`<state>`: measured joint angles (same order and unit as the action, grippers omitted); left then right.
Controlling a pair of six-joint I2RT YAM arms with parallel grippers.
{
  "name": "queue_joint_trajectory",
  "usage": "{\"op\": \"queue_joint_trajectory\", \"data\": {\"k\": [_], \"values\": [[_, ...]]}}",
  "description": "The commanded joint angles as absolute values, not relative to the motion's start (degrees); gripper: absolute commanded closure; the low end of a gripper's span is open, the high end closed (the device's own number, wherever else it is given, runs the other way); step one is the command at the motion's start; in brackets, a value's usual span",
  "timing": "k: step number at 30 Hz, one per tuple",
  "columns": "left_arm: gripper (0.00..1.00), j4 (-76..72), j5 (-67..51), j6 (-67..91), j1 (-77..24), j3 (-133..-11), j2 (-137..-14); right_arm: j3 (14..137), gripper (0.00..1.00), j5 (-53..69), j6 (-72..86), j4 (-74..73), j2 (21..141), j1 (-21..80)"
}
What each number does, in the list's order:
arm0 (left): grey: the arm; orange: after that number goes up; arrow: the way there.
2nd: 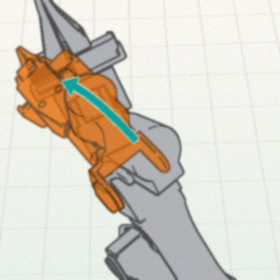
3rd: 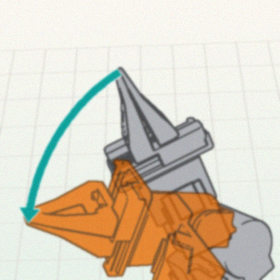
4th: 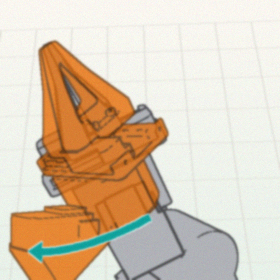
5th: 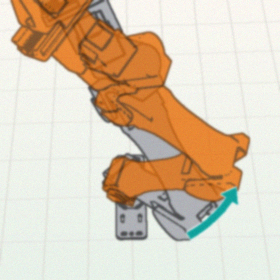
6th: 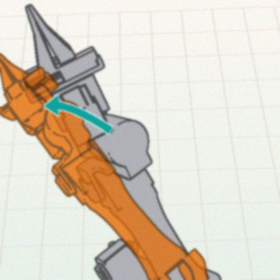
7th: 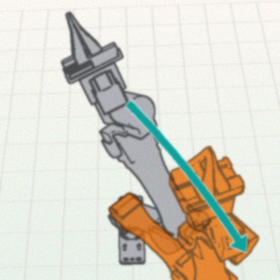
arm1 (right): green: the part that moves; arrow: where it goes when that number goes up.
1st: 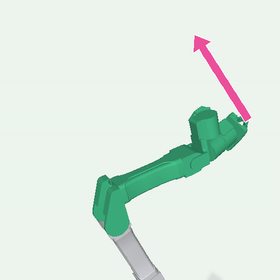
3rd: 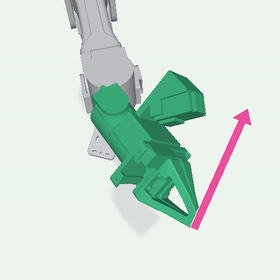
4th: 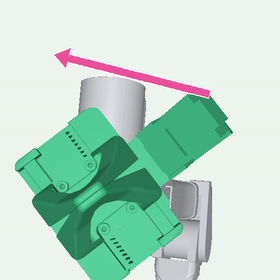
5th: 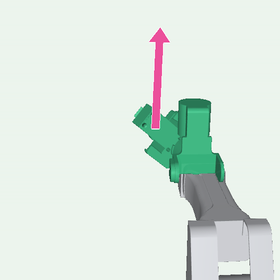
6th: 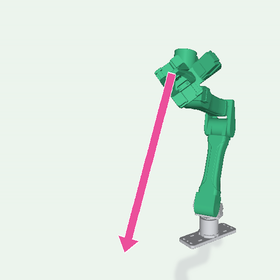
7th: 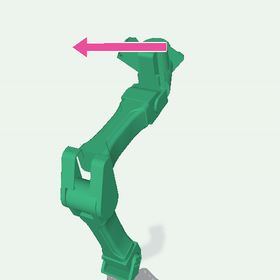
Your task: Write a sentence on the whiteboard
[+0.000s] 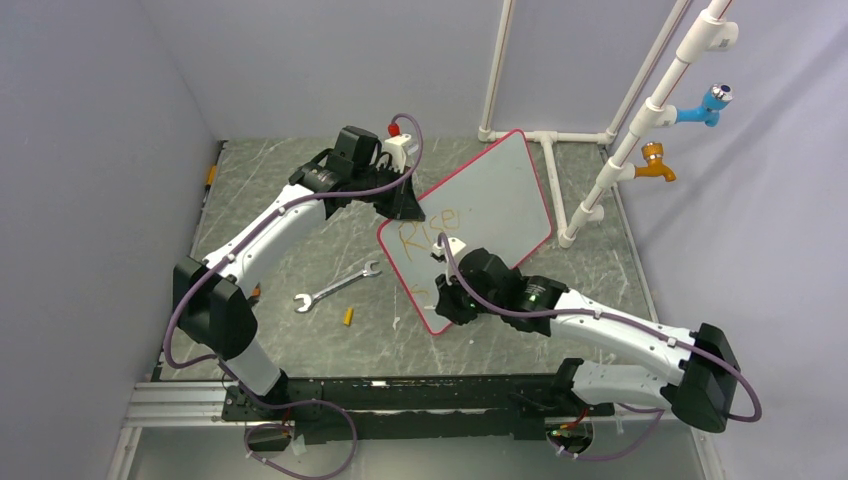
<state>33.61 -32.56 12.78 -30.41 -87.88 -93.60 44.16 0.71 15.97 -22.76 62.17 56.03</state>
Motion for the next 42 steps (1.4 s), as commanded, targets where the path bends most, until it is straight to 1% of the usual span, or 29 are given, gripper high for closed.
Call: {"op": "queue_joint_trajectory", "data": {"k": [1, 10, 17, 31, 42], "values": [[1.00, 33.1, -20.7, 3.7, -30.0, -87.9, -94.4, 48.1, 1.00, 1.2, 15.0, -20.0, 63.7, 56.2], [1.00, 33.2, -20.7, 3.6, -30.1, -87.8, -94.2, 53.2, 1.00, -2.4, 14.3, -21.4, 63.2, 56.3], [1.00, 33.2, -20.5, 3.5, -30.0, -87.8, -94.0, 55.5, 1.00, -2.5, 15.3, -23.1, 59.4, 56.3], [1.00, 33.3, -20.0, 3.3, -30.1, -87.7, -93.6, 51.5, 1.00, -13.8, 18.1, -21.2, 56.0, 56.3], [1.00, 33.6, -18.6, 2.6, -30.1, -87.1, -92.9, 51.8, 1.00, -13.3, 17.1, -20.6, 56.5, 56.2]]}}
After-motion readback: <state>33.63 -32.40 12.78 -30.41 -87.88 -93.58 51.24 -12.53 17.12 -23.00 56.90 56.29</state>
